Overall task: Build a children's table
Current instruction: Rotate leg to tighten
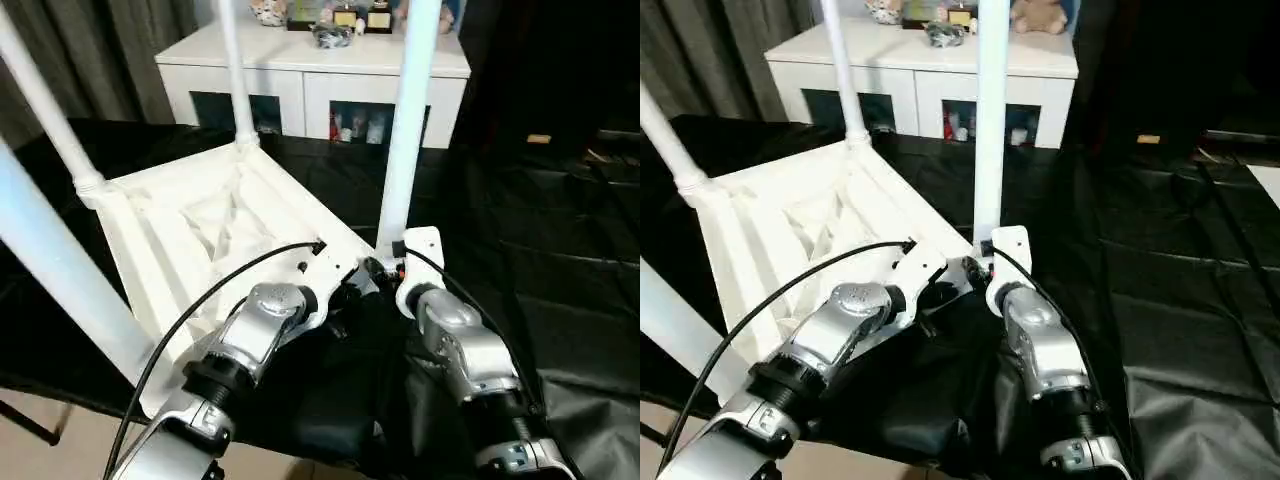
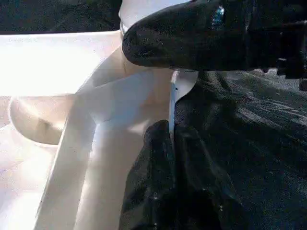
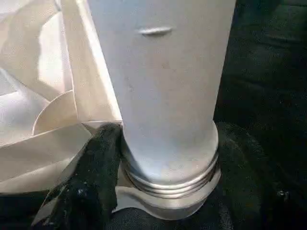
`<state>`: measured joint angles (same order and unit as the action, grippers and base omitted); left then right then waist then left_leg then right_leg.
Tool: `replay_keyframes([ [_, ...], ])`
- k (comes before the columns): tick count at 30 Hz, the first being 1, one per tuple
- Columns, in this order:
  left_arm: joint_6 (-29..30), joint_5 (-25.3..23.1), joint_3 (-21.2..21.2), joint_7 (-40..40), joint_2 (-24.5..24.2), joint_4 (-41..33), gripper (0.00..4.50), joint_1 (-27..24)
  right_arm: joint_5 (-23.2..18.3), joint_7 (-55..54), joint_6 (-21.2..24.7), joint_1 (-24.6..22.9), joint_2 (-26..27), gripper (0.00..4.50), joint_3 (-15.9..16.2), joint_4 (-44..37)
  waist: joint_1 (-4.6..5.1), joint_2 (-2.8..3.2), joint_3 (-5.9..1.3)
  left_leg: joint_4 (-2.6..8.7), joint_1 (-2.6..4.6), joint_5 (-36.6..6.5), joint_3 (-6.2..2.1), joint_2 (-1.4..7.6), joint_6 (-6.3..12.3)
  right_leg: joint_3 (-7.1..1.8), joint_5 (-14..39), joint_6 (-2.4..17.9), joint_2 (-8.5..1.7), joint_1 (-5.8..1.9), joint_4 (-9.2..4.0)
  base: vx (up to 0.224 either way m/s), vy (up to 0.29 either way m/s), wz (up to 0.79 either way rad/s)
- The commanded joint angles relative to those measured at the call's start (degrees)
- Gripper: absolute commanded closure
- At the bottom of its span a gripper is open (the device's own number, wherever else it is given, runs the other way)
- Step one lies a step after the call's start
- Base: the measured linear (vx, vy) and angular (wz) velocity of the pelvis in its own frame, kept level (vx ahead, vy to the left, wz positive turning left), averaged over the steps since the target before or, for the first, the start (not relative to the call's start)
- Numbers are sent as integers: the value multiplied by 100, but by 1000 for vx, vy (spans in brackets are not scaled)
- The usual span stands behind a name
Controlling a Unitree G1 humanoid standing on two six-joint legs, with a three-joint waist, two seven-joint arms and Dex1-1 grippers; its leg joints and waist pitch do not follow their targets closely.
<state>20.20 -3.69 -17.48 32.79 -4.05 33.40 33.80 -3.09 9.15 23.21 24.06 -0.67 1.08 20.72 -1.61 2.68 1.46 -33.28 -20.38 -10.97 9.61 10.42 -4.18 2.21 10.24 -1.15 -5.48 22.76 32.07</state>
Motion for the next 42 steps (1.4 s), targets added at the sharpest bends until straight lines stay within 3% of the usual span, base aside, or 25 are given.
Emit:
replay_keyframes([
  [1,87,-121,20,-65,-167,237,450,-94,-143,612,-85,-72,74,114,459,-302,11,-75,-225,544,13,-2386,-89,138,-22,-89,2405,562,-184,-151,-450,0,0,0],
  [2,89,-100,8,29,-195,203,450,-108,-148,651,-91,-73,34,107,460,-338,-10,-75,-220,538,12,-2282,-66,146,10,-110,2144,683,-178,-144,-424,0,0,0],
  [3,-135,-47,-98,435,-326,65,450,-191,-203,869,-87,-68,-122,107,471,-392,-4,-80,-216,546,-27,-2172,-65,140,41,-111,2032,749,-187,-184,-400,0,0,0],
  [4,-150,-47,-135,542,-391,-3,450,-228,-257,1034,-70,-72,-198,94,485,-428,7,-76,-213,561,-68,-2144,-77,141,64,-93,2179,717,-194,-218,-390,0,0,0],
  [8,-366,80,-344,1376,-817,-485,450,-511,-609,2327,171,-168,-832,68,696,-749,-28,-89,-230,515,-5,-2018,-32,159,158,-122,2261,770,-212,-170,-425,0,0,0],
  [9,-495,239,-331,1676,-929,-686,450,-640,-611,2881,199,-269,-1214,68,908,-927,-65,-93,-243,501,-20,-1804,-29,175,187,-124,1978,856,-206,-218,-377,0,0,0],
  [11,-569,346,-312,1864,-997,-820,450,-723,-594,3259,204,-339,-1470,68,1048,-1042,-107,-94,-228,490,-4,-1685,6,208,256,-140,1731,969,-198,-189,-360,32,-14,5],
  [12,-701,561,-311,2327,-1204,-1134,450,-902,-666,4143,106,-543,-2057,68,1302,-1383,-129,-92,-250,458,25,-1615,31,210,268,-147,1549,1067,-197,-180,-339,65,-29,10],
  [14,-751,690,-347,2703,-1422,-1401,450,-1016,-788,4637,86,-649,-2402,68,1347,-1609,-157,-108,-249,433,4,-1410,49,211,362,-165,1164,1207,-177,-194,-267,70,-18,7],
  [16,-712,780,-371,2927,-1563,-1596,450,-1086,-842,4897,62,-684,-2590,68,1382,-1707,-190,-82,-269,418,-33,-1170,44,211,413,-154,887,1304,-190,-235,-202,57,-13,2],
  [17,-661,826,-377,3016,-1626,-1697,450,-1120,-877,5019,89,-693,-2678,68,1401,-1747,-199,-80,-290,395,-12,-982,48,216,445,-146,571,1405,-179,-237,-166,50,-3,1],
  [19,-633,876,-371,3095,-1700,-1826,450,-1158,-892,5175,84,-690,-2788,68,1441,-1778,-206,-68,-294,369,-10,-738,53,212,539,-132,144,1578,-164,-248,-121,25,-1,1],
  [21,-633,883,-356,3126,-1733,-1886,450,-1179,-883,5198,76,-658,-2812,68,1444,-1745,-198,-75,-286,376,-16,-798,51,211,539,-125,210,1613,-165,-258,-125,0,0,0],
  [27,-589,910,-339,3239,-1784,-2072,450,-1275,-762,5123,57,-512,-2709,68,1533,-1551,-189,-95,-263,403,9,-1122,48,221,362,-137,818,1499,-183,-248,-171,0,0,0],
  [32,-579,902,-349,3221,-1793,-2094,450,-1290,-483,4746,-95,-368,-2517,68,1550,-1142,-195,-89,-269,396,38,-1099,58,214,270,-146,807,1488,-171,-215,-170,0,0,0],
  [34,-571,907,-344,3217,-1796,-2100,450,-1288,-446,4735,-124,-349,-2499,68,1577,-1100,-203,-91,-282,383,10,-962,53,210,293,-143,525,1521,-159,-245,-128,0,0,0],
  [42,-552,859,-305,3211,-1816,-2132,450,-1326,-431,4871,-209,-338,-2564,139,1616,-1062,-202,-95,-280,381,-3,-1014,45,207,324,-139,702,1443,-177,-260,-137,0,0,0],
])
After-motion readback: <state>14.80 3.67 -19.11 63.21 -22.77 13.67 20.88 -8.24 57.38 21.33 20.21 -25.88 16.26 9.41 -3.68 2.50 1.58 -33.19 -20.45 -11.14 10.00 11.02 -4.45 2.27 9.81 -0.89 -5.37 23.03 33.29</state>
